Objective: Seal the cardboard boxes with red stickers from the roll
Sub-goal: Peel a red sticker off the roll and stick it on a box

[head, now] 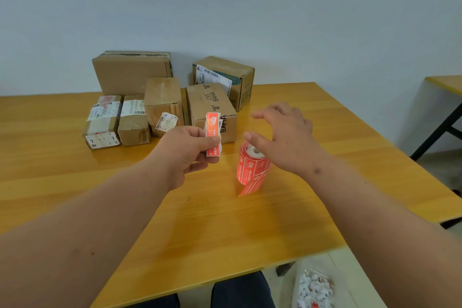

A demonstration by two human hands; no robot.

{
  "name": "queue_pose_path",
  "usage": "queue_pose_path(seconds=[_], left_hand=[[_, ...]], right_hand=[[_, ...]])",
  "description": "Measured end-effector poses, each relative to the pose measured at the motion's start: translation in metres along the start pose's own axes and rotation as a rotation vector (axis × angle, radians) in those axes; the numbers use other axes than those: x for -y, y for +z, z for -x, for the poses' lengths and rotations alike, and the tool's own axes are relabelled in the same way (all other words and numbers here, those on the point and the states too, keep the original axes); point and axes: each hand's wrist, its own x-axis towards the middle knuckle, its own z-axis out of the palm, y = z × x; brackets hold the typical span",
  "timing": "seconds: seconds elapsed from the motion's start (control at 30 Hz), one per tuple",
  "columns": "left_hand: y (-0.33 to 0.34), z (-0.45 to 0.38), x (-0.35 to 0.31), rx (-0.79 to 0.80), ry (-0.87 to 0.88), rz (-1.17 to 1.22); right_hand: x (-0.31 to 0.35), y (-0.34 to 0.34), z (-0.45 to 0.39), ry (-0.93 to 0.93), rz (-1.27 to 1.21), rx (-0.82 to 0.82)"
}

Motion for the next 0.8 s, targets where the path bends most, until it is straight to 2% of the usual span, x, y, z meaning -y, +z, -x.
queue_pose_path(seconds=[0.2,0.4,0.5,0.6,0.73,0.8], left_hand=[[-0.012,0.007,0.002,0.076,0.026,-0.007],[-0.026,0.015,0.007,0.144,0.066,-0.061],[-0.037,0.017,0.01,0.155,0.073,-0.073],[-0.048,0.017,0.013,0.119,0.11,-0.04],[-0.056,0.018,0.016,-0.057,0.26,-0.046],[-0.056,0.019,0.017,-0.06,0.323,-0.084]], right_hand=[[0.034,0.003,-0.004,-0.048,-0.093,0.037],[0.064,0.016,-0.012,0.039,-0.131,0.102],[0.071,0.02,-0.012,0.081,-0.268,0.109],[0.076,0.024,-0.011,0.103,-0.34,0.096],[0.084,0.033,-0.011,0.127,-0.397,0.094],[0.092,0.037,-0.01,0.115,-0.416,0.102]])
